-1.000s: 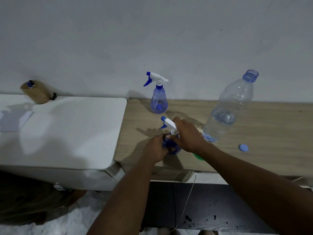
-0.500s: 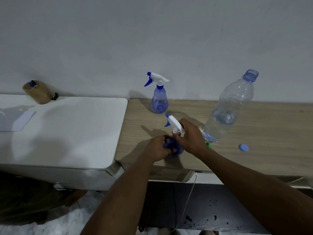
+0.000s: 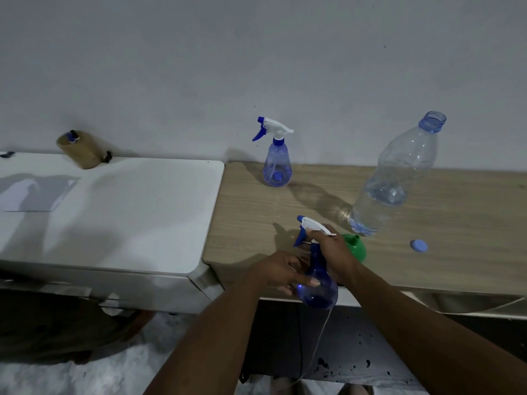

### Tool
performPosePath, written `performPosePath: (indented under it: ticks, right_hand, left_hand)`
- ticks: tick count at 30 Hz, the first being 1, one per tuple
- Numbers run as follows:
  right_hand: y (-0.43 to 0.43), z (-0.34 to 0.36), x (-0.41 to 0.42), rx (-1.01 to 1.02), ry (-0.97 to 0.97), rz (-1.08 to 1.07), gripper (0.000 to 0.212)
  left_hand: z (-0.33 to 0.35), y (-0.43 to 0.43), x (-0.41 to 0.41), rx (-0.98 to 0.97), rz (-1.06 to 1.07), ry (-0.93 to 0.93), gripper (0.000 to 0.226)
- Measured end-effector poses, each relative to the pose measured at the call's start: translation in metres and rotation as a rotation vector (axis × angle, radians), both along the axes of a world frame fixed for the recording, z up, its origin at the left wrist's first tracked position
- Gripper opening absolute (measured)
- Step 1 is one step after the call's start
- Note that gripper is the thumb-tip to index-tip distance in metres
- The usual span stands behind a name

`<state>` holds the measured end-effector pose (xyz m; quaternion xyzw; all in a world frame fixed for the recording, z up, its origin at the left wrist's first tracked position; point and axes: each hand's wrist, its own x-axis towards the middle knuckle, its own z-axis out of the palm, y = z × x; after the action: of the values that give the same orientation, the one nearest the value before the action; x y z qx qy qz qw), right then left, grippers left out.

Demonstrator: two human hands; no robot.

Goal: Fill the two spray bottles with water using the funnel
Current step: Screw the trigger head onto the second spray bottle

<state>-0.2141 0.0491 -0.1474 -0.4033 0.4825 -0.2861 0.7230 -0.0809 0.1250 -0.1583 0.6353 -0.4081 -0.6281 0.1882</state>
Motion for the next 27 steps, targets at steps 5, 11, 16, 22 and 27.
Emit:
performPosePath:
  ticks: [5,11,16,22,27]
  right_hand:
    - [0.003,-0.008,0.0,0.013,0.01,0.092,0.024]
    - [0.006,-0.012,-0.001,-0.158,0.151,0.083,0.029]
    - [0.006,-0.007,-0.005,-0.129,0.094,0.08,0.024]
    - [-0.001,-0.009,-0.005,-0.2,0.181,0.049,0.023]
    - [-0.002,-0.013,-0.006,-0.216,0.218,0.061,0.022]
  left_hand:
    - [0.003,0.012,0.001,0.111,0.044,0.117,0.05]
    - [-0.002,0.017,-0.008,0.196,0.114,0.231,0.071]
    - [0.0,0.011,-0.007,0.191,0.088,0.24,0.049]
    - [-0.001,0.005,-0.009,0.22,0.089,0.269,0.079]
    - [-0.007,0.004,-0.007,0.217,0.087,0.258,0.088]
